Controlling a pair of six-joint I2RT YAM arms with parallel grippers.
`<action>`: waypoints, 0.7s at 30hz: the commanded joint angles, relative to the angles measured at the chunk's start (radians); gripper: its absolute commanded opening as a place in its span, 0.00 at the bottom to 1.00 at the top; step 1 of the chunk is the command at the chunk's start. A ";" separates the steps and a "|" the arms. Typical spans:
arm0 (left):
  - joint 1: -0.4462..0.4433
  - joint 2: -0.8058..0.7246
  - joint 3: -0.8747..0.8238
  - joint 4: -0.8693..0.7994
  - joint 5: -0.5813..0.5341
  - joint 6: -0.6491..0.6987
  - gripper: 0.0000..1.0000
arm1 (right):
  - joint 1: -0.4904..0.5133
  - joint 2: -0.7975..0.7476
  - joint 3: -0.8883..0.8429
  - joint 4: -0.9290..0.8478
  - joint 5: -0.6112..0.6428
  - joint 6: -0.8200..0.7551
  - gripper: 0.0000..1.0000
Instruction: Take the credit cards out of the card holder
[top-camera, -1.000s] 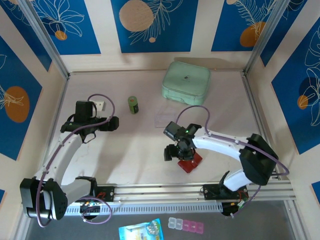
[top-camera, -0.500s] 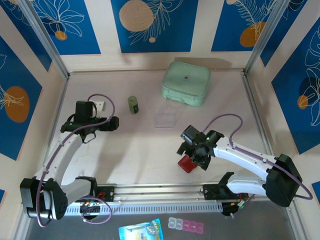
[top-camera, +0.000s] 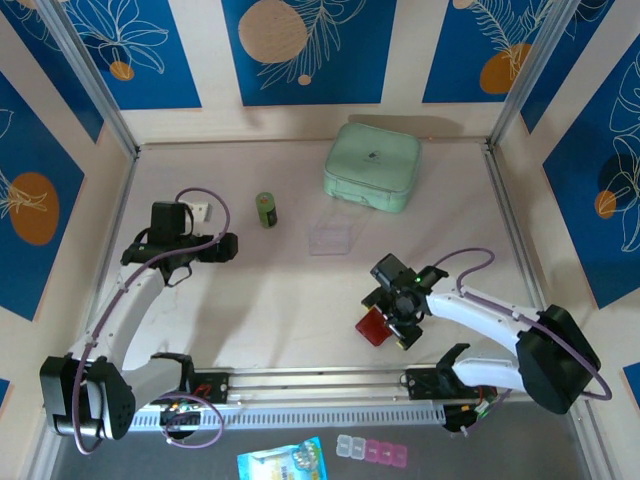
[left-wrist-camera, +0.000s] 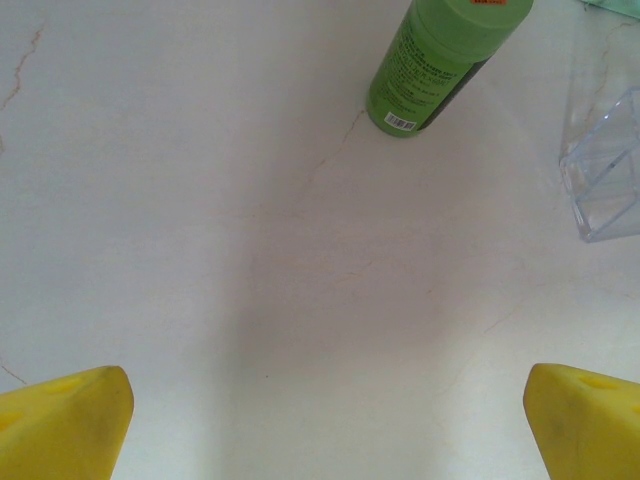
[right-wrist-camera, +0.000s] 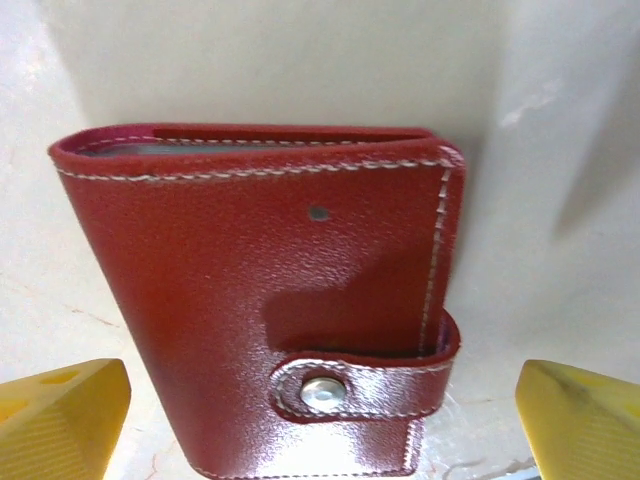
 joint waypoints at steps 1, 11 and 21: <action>-0.001 0.005 0.017 -0.015 0.014 0.014 1.00 | -0.013 0.028 -0.002 0.025 -0.040 0.004 0.99; -0.002 0.000 0.015 -0.016 0.010 0.016 1.00 | -0.021 0.147 0.041 0.022 -0.055 -0.057 0.99; -0.002 0.002 0.015 -0.018 0.007 0.017 1.00 | -0.018 0.177 0.066 0.012 -0.043 -0.097 0.91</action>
